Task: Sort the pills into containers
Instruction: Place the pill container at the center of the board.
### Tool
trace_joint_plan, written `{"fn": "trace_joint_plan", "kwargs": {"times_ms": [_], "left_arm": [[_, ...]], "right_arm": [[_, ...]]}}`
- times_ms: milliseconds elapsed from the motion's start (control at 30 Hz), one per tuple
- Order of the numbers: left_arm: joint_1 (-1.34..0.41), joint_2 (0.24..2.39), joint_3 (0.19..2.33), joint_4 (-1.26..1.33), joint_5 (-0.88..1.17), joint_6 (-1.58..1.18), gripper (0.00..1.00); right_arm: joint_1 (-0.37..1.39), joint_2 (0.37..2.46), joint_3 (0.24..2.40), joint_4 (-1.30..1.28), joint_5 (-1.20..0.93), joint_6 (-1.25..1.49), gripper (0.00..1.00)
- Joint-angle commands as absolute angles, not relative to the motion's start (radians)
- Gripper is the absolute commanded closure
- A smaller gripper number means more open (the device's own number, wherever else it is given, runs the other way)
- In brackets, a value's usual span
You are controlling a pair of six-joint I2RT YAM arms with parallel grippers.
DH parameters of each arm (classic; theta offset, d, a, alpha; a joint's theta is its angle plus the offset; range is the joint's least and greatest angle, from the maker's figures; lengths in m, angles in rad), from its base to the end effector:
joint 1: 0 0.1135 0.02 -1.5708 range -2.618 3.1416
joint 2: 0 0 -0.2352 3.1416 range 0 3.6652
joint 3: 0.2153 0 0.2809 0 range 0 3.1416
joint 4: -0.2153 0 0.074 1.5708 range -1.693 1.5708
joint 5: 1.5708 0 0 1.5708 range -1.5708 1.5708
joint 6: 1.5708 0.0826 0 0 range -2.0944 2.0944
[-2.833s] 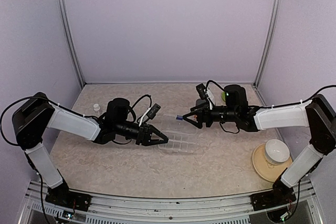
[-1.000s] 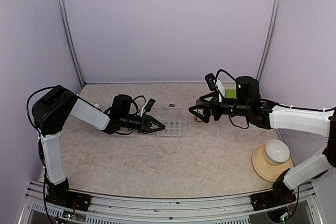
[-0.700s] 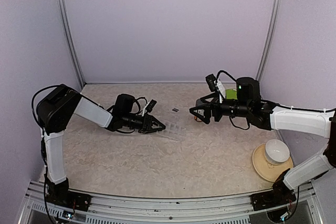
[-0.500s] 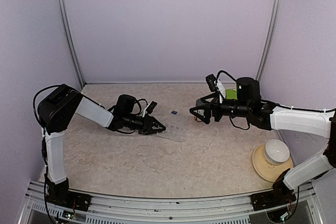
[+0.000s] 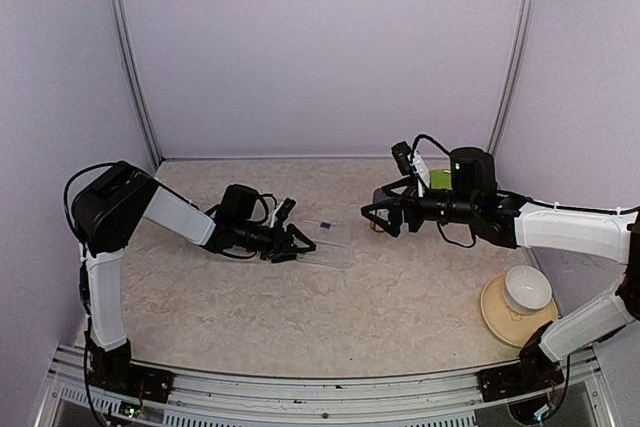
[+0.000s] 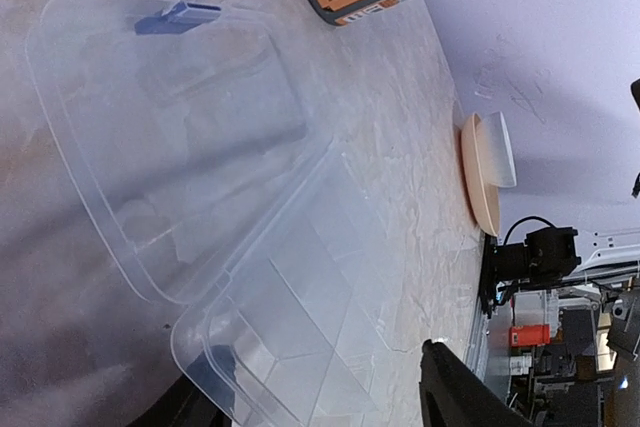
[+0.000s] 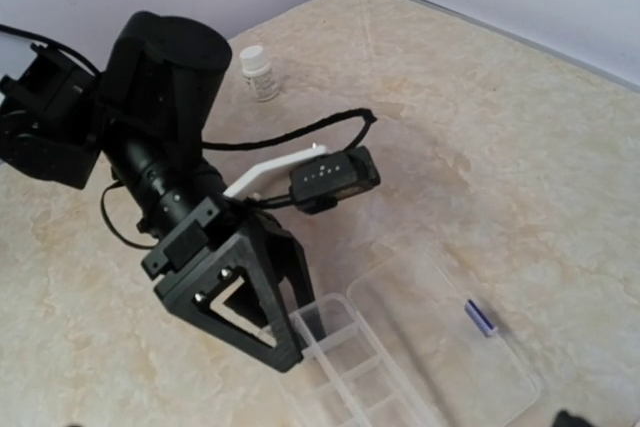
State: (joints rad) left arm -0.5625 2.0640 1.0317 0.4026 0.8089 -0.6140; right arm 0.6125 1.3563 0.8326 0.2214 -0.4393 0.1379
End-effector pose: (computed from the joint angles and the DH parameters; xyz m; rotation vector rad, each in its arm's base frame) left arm 0.3314 -0.2796 0.0387 0.4513 2.3638 -1.5010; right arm 0.2904 0.2470 0.2138 -0.7591 1.7951 0.9180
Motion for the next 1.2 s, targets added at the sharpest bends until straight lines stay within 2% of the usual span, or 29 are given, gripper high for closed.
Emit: {"fn": "trace_joint_plan", "kwargs": {"times_ms": [0,400,600,733,933,1000,1067,1167], "left_arm": [[-0.568,2.036,0.998,0.397,0.775,-0.602,0.36],[-0.595,1.995,0.944,0.382,0.738,-0.589,0.33],[-0.576,1.944,0.888,0.370,0.639,-0.580,0.32],[-0.566,1.911,0.877,0.344,0.590,-0.565,0.26],[-0.559,1.850,0.865,0.286,0.517,-0.534,0.23],[-0.549,1.808,0.854,0.266,0.471,-0.524,0.18],[-0.536,1.761,0.848,0.237,0.400,-0.508,0.04],[-0.504,1.694,0.851,0.177,0.289,-0.490,0.01]], "right_arm": [[0.606,1.361,0.833,0.222,-0.435,0.128,0.00],[0.605,1.382,0.834,0.232,-0.433,0.130,0.00],[0.606,1.384,0.828,0.239,-0.433,0.131,0.00],[0.606,1.392,0.823,0.249,-0.433,0.132,0.00],[0.605,1.392,0.811,0.262,-0.415,0.133,0.00],[0.605,1.383,0.800,0.271,-0.392,0.133,0.00],[0.604,1.368,0.782,0.286,-0.364,0.133,0.00],[0.605,1.348,0.756,0.301,-0.310,0.135,0.00]]}}
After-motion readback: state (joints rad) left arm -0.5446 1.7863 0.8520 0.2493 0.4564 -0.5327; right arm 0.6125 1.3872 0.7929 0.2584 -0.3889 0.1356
